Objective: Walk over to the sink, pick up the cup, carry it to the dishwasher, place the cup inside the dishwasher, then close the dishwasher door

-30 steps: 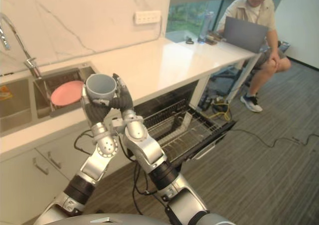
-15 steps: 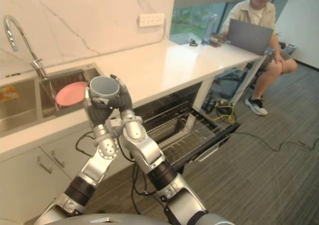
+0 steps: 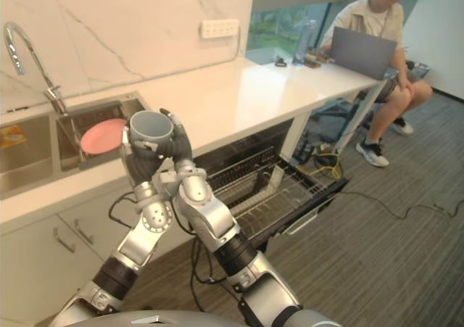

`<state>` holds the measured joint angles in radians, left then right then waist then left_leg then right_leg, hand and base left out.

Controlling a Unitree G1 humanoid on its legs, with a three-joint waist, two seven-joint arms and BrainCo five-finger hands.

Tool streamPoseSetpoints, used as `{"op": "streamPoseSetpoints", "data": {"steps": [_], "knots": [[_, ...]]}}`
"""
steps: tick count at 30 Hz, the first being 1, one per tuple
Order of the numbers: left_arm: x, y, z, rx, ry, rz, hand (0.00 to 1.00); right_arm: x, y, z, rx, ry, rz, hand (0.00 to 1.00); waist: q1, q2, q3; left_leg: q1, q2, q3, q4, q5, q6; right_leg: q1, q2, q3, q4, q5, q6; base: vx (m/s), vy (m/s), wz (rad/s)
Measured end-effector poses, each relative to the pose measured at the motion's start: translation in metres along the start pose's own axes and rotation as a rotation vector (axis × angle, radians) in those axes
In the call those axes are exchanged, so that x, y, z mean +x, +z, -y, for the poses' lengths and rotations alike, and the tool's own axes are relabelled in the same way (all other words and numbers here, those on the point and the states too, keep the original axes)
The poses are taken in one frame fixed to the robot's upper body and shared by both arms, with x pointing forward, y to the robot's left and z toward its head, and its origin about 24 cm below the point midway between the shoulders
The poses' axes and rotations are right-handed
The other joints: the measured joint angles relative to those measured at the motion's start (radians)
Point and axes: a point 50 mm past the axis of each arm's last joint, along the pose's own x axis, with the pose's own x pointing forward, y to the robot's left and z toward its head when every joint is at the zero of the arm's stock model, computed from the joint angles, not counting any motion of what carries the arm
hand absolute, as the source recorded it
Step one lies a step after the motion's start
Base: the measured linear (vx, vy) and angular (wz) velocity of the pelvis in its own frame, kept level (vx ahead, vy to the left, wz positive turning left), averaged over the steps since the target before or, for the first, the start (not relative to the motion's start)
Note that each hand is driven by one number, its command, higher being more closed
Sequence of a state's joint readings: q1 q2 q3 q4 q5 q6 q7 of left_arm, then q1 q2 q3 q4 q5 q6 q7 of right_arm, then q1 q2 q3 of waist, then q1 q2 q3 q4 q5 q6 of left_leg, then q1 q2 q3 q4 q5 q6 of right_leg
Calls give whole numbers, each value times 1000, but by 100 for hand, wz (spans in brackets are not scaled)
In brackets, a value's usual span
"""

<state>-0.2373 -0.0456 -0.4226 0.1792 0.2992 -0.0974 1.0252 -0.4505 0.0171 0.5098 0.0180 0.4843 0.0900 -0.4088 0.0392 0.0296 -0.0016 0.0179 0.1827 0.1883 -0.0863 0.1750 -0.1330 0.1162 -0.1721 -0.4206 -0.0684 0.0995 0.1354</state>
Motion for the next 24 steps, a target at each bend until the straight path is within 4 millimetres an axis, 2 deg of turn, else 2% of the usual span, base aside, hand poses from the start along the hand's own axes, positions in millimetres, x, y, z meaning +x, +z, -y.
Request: {"op": "streamPoseSetpoints", "data": {"steps": [1, 2, 8, 17, 18, 20, 22, 24], "knots": [[0, 0, 0, 0, 0, 0, 100, 0, 0, 0, 0, 0, 0, 100, 0, 0, 0, 0, 0, 0, 0, 0, 0, 0, 0, 0, 0, 0, 0, 0, 0, 0], [-1, -1, -1, 1, -1, 2, 0, 0, -1, 0, 37, -9, -17, 100, 0, 0, 0, 0, 0, 0, 0, 0, 0, 0, 0, 0, 0, 0, 0, 0, 0, 0], [-4, 5, -3, -56, -29, 86, 0, 2, -4, 6, 260, -37, -43, 100, 1, 0, 0, 0, 0, 1, 0, 0, 0, 0, 0, 0, 0, 0, 0, 0, 0, 0], [-11, 16, 4, -82, -201, 208, 0, 0, 10, 25, 508, -185, 88, 100, 2, 6, 3, 0, 0, 5, 0, -2, -1, 1, 0, 1, -3, 0, 0, 0, 0, 0], [-9, 20, 3, -92, -211, 222, 0, 0, 11, 25, 535, -192, 94, 100, 0, 8, 5, -1, 0, 5, 0, -2, -1, 1, 1, 1, -3, 0, 0, 0, 0, 0], [2, 48, -7, -157, -276, 313, 0, -4, 30, 19, 633, -193, 178, 100, -1, 17, 8, 0, 0, 5, 0, -4, -1, 5, 1, -2, -3, 1, -1, 0, 0, 0], [12, 67, -18, -202, -322, 364, 0, -8, 44, 14, 707, -187, 250, 100, 1, 25, 5, 1, 0, 5, 0, -6, -1, 6, 1, -2, -3, 1, 0, 31, -4, 1], [22, 76, -27, -243, -348, 362, 0, -10, 51, 14, 760, -229, 297, 100, 1, 31, 0, 1, 0, 7, 0, -7, 1, 6, 0, -2, -2, 0, 0, 17, -2, 0]]}}
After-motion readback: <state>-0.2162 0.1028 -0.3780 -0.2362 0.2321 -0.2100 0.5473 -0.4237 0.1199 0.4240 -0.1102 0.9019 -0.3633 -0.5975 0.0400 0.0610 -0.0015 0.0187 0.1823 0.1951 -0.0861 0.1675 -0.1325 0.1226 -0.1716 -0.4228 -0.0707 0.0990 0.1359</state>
